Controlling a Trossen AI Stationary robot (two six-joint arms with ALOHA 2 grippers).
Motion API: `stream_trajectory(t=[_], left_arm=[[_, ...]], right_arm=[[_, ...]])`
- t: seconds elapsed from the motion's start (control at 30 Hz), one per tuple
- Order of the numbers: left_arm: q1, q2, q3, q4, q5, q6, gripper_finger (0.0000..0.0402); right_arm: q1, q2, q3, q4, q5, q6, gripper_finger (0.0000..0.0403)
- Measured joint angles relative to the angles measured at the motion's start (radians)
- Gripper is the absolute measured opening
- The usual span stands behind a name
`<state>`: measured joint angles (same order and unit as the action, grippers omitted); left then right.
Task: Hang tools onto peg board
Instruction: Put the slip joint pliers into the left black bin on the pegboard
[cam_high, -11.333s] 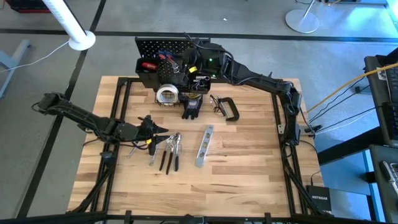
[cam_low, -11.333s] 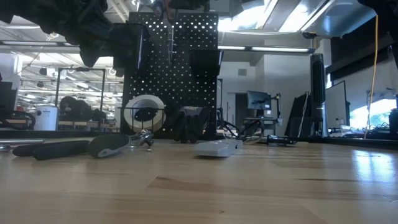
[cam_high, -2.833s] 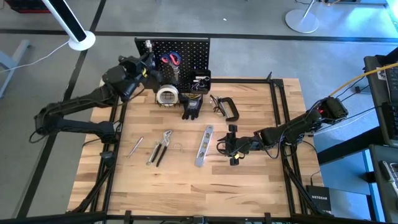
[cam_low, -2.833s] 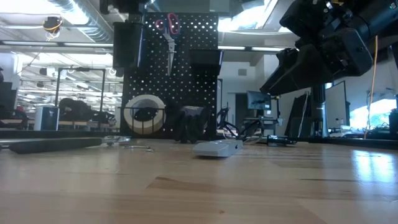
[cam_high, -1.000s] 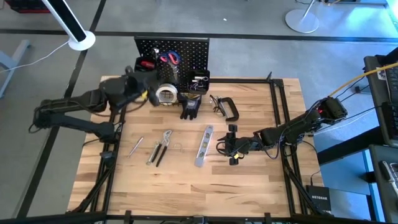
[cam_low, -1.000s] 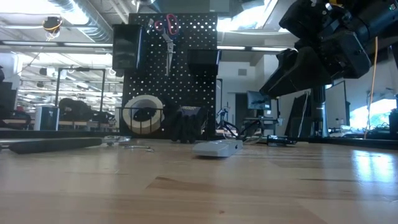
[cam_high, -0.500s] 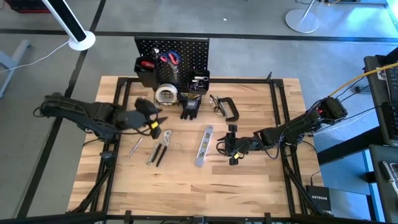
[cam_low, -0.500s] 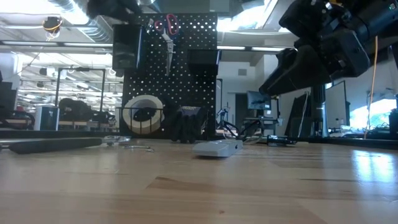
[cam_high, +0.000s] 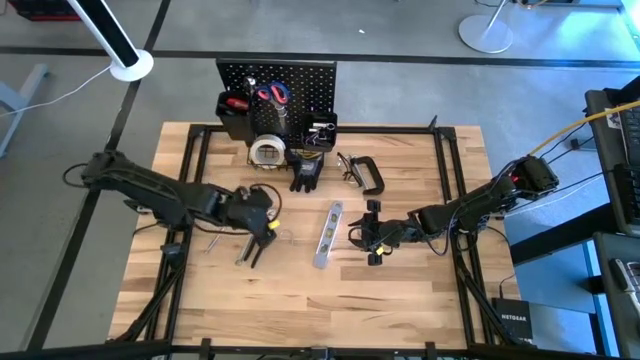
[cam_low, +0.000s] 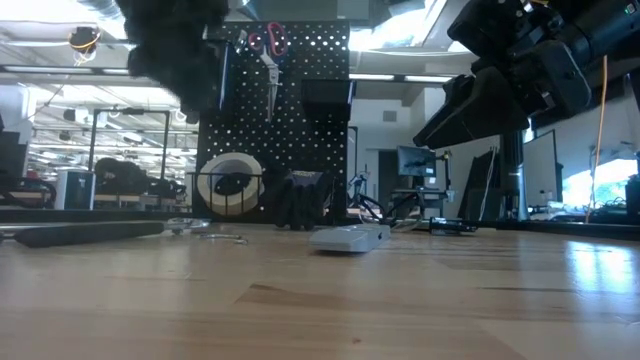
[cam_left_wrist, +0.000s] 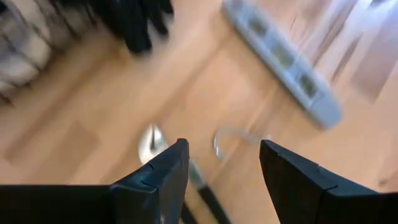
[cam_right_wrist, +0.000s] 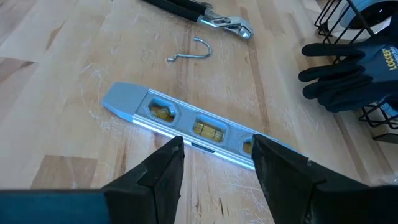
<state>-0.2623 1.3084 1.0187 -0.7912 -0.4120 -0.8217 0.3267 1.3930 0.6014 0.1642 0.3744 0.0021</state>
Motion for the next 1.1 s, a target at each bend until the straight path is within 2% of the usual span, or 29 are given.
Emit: stream_trajectory(t=[0.2,0.37,0.73,0.9,1.1], left_arm=[[-0.005,0.129,0.000,-0.085,0.149,-0.141,0.0184],[-0.019,0.217,0.000,-0.094,0.220,-0.202,0.0184],[-0.001,0.307,-0.001,-0.149,0.226,-0.169,0.0184],[0.040,0.301,-0.066,-0.128,0.229,-0.140,0.0184],[0.088,0.301,-0.163,0.049,0.259,-0.111,0.0184]], right_arm=[[0.000,0.000,0.000,0.000,0.000,0.000,0.0192],[0.000,0.000,0.000,-0.001,0.000,0.000,0.0192],[0.000,0.000,0.000,-0.001,0.000,0.000,0.0192],[0.000,0.000,0.000,-0.001,0.000,0.000,0.0192],[0.000,0.000,0.000,-0.001,0.000,0.000,0.0192]])
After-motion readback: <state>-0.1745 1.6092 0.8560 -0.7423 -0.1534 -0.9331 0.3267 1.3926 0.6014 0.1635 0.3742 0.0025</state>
